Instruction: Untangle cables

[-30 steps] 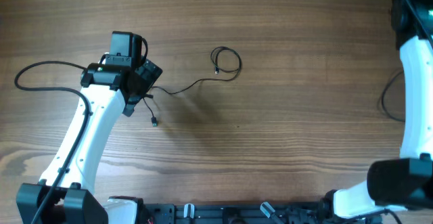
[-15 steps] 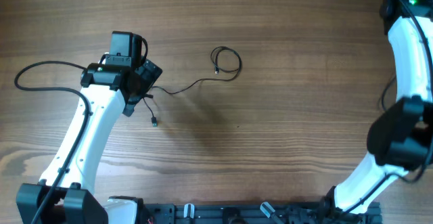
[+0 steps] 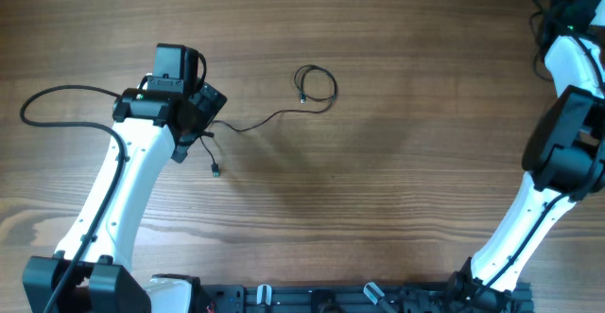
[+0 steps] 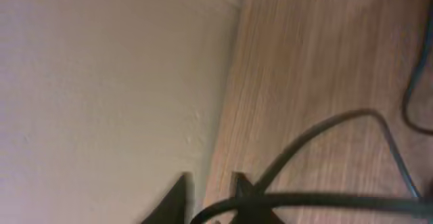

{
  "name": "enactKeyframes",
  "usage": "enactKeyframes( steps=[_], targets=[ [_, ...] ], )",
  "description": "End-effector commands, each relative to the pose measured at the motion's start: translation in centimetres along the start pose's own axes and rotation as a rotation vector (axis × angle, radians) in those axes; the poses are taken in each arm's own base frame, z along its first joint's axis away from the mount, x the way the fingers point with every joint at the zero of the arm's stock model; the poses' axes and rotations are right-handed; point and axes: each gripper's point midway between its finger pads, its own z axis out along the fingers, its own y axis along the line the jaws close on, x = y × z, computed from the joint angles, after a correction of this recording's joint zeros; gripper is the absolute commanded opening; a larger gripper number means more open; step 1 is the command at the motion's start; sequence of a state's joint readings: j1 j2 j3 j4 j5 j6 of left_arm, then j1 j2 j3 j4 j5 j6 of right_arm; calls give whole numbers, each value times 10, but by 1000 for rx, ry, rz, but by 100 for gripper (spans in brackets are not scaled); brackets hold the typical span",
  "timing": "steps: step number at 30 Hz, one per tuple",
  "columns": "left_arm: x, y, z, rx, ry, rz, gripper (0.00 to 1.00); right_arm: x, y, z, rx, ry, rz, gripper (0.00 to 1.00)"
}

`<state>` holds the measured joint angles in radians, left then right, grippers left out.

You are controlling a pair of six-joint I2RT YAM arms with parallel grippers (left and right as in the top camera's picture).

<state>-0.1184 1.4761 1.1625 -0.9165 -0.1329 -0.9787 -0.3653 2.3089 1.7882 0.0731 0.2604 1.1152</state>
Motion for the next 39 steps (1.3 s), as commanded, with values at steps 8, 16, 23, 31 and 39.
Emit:
enactKeyframes(
  steps=[8, 16, 23, 31, 39],
  targets=[
    [-4, -1, -4, 8, -14, -3, 100, 15, -18, -9, 63, 145, -220, 100],
    [-4, -1, -4, 8, -14, -3, 100, 120, 47, -120, -309, 767, -532, 100],
    [-4, -1, -4, 8, -14, -3, 100, 297, 26, -271, -602, 1264, -1049, 94],
    [-4, -1, -4, 8, -14, -3, 100, 417, -26, -384, -903, 1285, -1728, 94],
    [-4, -1, -4, 8, -14, -3, 100, 454, -55, -459, -1286, 1411, -1783, 91]
  ],
)
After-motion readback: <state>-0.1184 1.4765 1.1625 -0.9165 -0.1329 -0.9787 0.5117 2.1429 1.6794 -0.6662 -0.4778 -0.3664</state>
